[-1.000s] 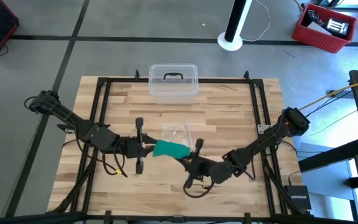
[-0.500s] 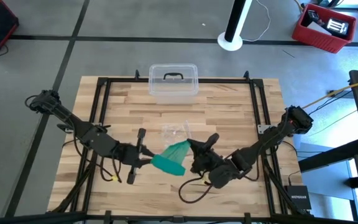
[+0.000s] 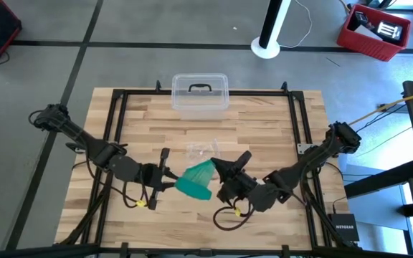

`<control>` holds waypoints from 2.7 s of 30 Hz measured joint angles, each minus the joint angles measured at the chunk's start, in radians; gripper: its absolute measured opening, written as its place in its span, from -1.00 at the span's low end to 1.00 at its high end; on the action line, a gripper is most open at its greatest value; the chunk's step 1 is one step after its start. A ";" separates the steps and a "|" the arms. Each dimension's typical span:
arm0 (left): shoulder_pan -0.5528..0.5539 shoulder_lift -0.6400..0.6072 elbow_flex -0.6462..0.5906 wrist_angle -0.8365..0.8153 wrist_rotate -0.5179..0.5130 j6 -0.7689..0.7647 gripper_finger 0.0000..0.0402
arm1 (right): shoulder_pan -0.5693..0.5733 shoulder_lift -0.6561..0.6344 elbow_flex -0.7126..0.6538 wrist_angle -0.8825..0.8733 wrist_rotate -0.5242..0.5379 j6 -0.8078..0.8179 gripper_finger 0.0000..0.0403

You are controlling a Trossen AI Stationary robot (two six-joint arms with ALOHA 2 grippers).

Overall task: Roll bandage
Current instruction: Roll the green bandage

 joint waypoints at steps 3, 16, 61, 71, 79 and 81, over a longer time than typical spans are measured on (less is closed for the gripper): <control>0.020 0.000 0.000 -0.014 -0.011 -0.006 -0.94 | 0.009 0.000 0.027 0.001 -0.040 -0.003 -1.00; 0.088 0.000 -0.001 0.004 -0.074 0.006 -0.94 | 0.075 0.013 0.060 -0.001 -0.266 -0.008 -1.00; 0.096 0.033 0.000 0.052 -0.069 0.285 -0.94 | 0.030 0.089 0.061 -0.231 -0.534 0.589 0.04; 0.094 0.033 0.000 0.034 -0.090 0.236 -0.94 | 0.120 0.012 0.081 -0.319 -0.405 0.599 0.04; 0.035 0.033 -0.001 0.120 -0.194 0.272 -0.94 | 0.155 -0.079 -0.056 -0.567 -0.317 1.008 0.04; 0.020 0.033 -0.001 0.174 -0.196 0.294 -0.94 | 0.144 -0.080 -0.141 -0.475 -0.263 1.043 0.04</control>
